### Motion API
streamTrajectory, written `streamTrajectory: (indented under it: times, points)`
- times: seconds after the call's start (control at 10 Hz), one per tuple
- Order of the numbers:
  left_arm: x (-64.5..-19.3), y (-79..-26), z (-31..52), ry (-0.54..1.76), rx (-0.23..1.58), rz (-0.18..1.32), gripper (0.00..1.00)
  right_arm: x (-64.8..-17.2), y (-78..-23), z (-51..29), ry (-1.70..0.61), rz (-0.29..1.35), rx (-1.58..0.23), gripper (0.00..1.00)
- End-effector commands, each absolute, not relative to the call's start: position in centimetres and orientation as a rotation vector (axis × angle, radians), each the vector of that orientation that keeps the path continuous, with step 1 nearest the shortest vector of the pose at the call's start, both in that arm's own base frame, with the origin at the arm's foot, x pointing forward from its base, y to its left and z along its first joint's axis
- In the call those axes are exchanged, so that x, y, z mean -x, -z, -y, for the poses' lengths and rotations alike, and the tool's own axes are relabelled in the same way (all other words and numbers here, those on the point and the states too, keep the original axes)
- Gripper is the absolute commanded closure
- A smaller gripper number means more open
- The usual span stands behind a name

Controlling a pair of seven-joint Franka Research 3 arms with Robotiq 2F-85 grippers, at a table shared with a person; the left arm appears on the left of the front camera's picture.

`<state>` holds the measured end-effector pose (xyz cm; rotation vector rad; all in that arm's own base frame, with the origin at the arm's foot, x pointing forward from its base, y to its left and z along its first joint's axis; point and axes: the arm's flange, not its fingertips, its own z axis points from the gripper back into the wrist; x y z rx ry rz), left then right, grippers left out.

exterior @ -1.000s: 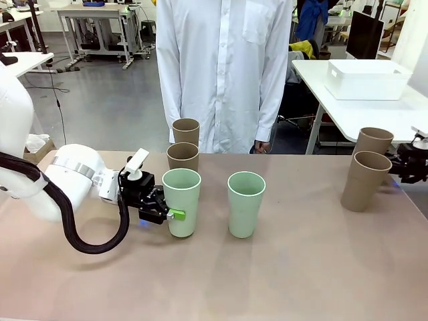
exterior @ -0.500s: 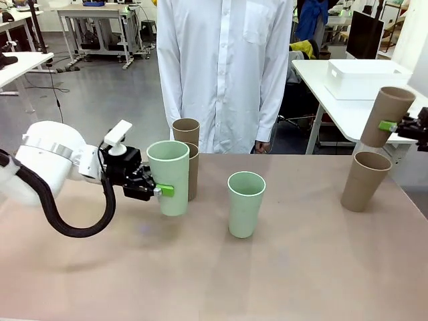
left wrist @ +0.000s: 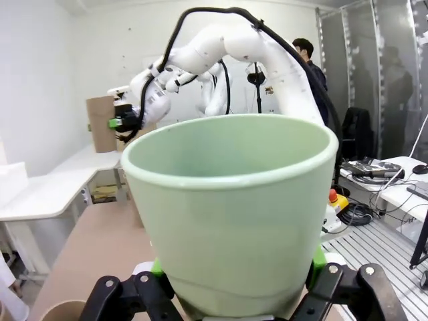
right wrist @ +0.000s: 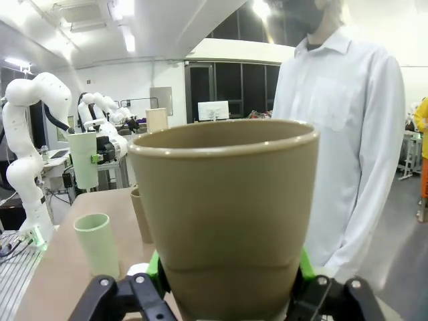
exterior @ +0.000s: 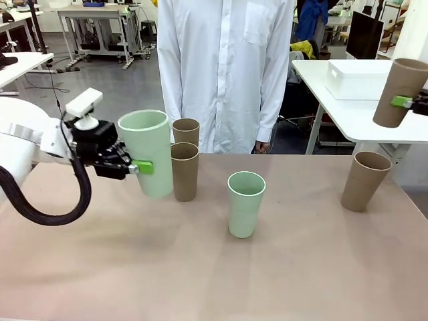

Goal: Stack the cups and store them in the basket.
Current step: Pick up two Reusable plastic cups , one in each hand.

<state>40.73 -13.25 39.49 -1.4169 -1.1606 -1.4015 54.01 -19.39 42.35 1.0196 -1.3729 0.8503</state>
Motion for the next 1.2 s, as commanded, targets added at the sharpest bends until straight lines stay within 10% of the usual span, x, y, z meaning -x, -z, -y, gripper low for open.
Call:
streamTrajectory:
  times: [0.0, 0.8, 1.1]
  points:
    - [-39.6, -42.0, 10.6, 1.368, 1.401, 1.194, 0.15, -50.0, -43.9, 17.5, -0.828, 1.338, -1.037, 0.15]
    - [-38.7, -43.6, 1.0, 1.318, 1.253, 1.174, 0.15, -36.0, -41.1, 7.4, -0.946, 1.321, -1.131, 0.15]
    - [-39.3, -43.2, 1.1, 1.335, 1.238, 1.189, 0.15, -38.8, -40.2, 8.5, -0.915, 1.287, -1.151, 0.15]
